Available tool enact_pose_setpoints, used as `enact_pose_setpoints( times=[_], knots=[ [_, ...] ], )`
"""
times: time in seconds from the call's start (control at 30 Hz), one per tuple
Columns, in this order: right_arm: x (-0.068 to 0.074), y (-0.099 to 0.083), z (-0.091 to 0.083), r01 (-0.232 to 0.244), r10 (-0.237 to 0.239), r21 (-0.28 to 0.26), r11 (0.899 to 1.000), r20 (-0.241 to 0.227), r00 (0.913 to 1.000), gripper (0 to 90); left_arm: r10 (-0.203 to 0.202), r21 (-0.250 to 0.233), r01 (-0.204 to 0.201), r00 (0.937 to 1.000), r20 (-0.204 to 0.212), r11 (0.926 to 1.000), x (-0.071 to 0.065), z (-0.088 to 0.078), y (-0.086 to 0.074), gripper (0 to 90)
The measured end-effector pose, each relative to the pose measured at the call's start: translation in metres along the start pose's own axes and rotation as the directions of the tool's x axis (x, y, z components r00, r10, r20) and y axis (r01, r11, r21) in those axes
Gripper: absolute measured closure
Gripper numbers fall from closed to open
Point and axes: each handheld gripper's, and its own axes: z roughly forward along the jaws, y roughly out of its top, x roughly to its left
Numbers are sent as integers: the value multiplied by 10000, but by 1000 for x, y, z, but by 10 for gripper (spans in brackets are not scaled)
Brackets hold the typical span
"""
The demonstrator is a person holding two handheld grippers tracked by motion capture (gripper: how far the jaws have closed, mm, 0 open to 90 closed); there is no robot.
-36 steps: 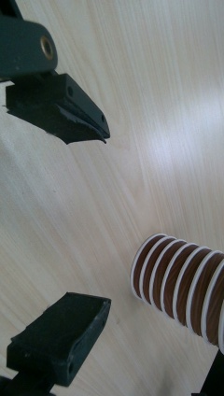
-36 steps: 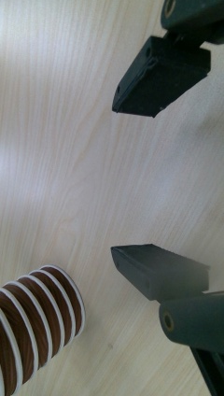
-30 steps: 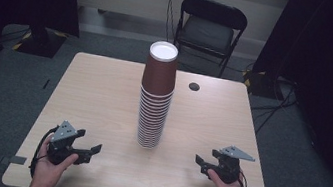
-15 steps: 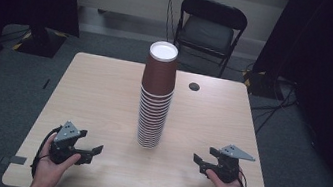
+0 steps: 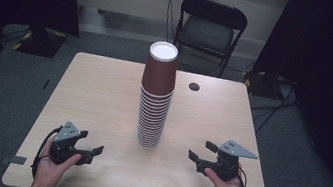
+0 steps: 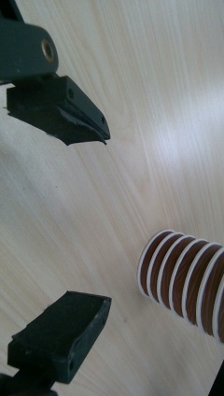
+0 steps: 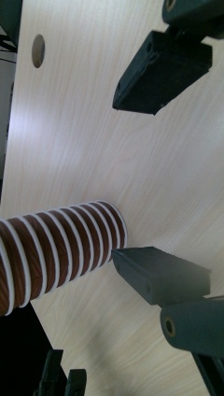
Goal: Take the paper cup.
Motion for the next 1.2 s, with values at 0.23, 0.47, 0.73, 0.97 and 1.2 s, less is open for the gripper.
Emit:
enact_pose_setpoints(
  times=[0.23, 0.47, 0.73, 0.97, 1.2],
  knots=[
    [5, 17, 0, 196, -203, -190, 9996, -356, 9992, 196, -34, 54, 35, 10000, -35, 10000, 1, 1, -1, 168],
    [12, 35, 4, 563, -585, -340, 9978, -671, 9960, 196, -37, 29, 37, 10000, -76, 10000, 2, -1, -1, 168],
    [21, 57, 6, 791, -874, -848, 9932, -988, 9913, 182, -41, 104, 42, 10000, -87, 9999, 2, 0, -1, 168],
    [26, 79, 4, 870, -1042, -1398, 9863, -1207, 9872, 179, -101, 80, 102, 9999, -79, 9999, 2, 0, -2, 167],
    [32, 97, 4, 993, -1256, -1796, 9787, -1415, 9819, 177, -133, 85, 133, 9999, -91, 9999, 2, 0, -2, 168]
  ],
)
